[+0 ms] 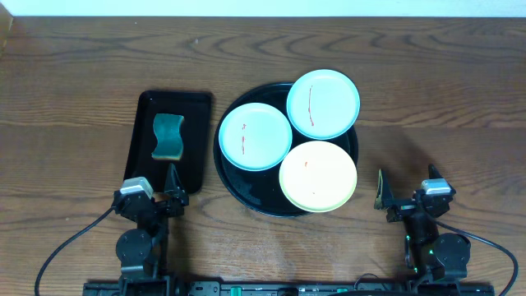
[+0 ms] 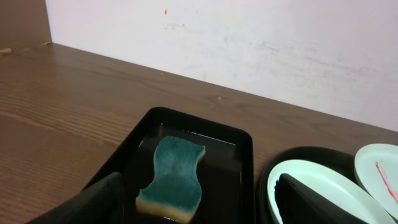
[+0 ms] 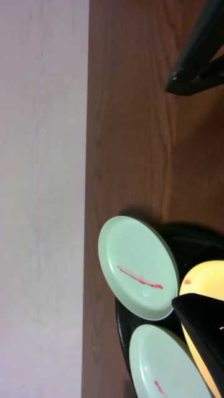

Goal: Clean dirty plates on tray and stack at the side

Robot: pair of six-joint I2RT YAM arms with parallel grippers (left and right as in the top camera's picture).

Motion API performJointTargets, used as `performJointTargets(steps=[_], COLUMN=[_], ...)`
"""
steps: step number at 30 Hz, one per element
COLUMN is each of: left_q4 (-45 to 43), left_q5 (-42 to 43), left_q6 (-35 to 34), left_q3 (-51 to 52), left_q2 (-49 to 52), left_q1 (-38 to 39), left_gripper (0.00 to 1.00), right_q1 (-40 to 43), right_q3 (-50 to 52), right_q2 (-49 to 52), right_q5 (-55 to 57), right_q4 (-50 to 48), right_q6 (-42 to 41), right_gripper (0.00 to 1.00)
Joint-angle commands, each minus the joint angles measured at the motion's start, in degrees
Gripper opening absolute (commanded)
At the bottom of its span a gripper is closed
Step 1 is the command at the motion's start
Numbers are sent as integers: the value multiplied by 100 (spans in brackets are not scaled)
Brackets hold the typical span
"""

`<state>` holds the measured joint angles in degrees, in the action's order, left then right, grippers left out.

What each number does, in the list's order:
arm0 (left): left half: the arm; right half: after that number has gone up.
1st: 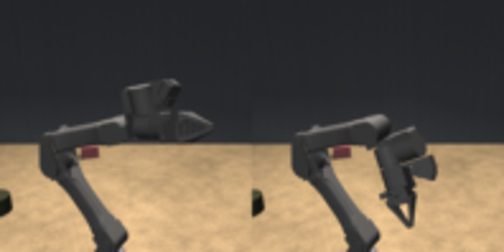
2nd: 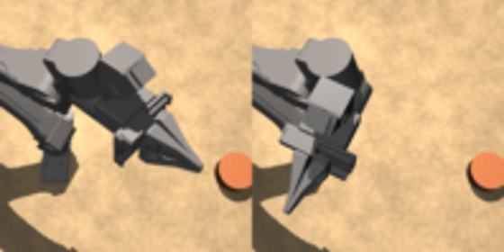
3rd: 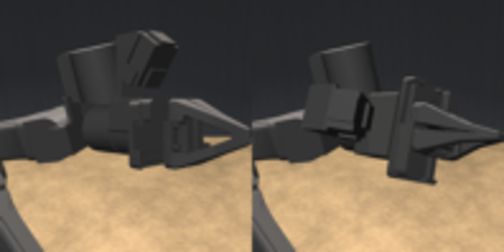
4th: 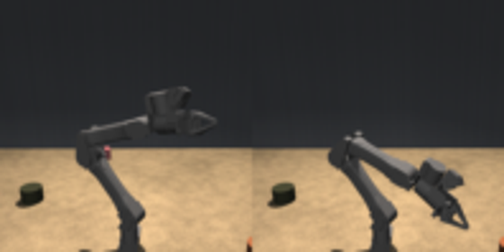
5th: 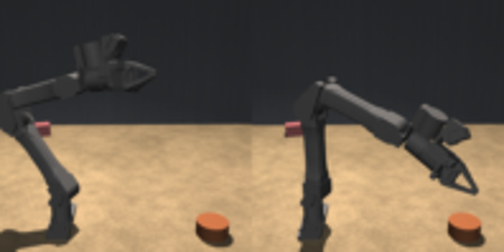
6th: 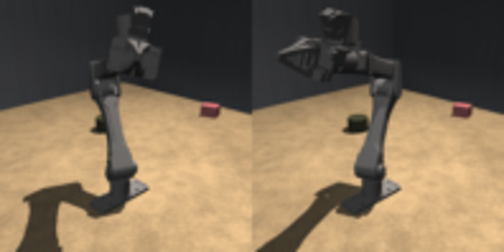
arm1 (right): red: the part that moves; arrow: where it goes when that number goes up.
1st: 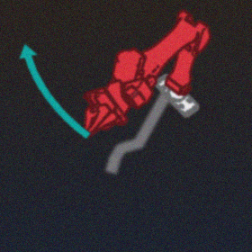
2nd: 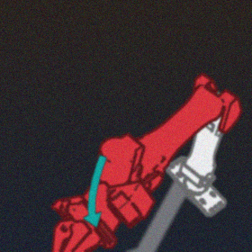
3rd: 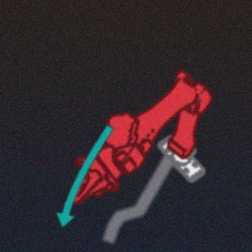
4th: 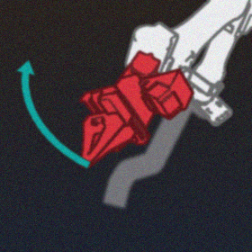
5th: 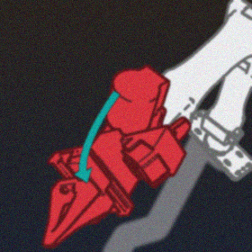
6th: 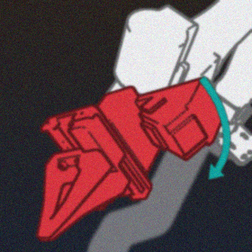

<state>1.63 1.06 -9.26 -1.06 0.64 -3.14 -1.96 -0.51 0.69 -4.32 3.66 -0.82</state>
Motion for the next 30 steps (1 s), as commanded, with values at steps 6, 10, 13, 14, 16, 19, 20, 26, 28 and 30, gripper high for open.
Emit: performJointTargets(steps=[6,10,13,14,16,19,20,26,28,30], left_q4=[199,219,219,240,304,592,732,2083,2533,2916], left_q5=[105,872,1169,1250,1353,1351,1349,1327,1325,1272], left_q6=[-452,-413,-417,-417,-417,-411,-376,-76,57,90], left_q3=[55,-103,-356,-516,-955,-1694,-1993,-4057,-4629,-5134], left_q2=[7,63,254,372,704,1252,1493,3244,3705,4113], left_q1=[33,33,33,33,33,33,33,33,33,33], left_gripper=[78,78,78,78,78,78,78,78,78,78], right_q1=[46,48,48,46,46,46,46,46,46,46], right_q3=[20,-26,-170,-249,-492,-894,-1040,-2544,-3001,-3552], right_q2=[-31,-28,11,46,195,531,675,2444,2994,3615], right_q5=[-1064,-1569,-1845,-1934,-2087,-2124,-2124,-2363,-2529,-2730], right_q4=[-157,-151,-133,-129,-131,-133,-133,-118,-9,249], right_q6=[-2,-350,-852,-1025,-1340,-1394,-1392,-1025,-1021,-1021], right_gripper=[99,99,99,99,99,99,99,99,99,99])
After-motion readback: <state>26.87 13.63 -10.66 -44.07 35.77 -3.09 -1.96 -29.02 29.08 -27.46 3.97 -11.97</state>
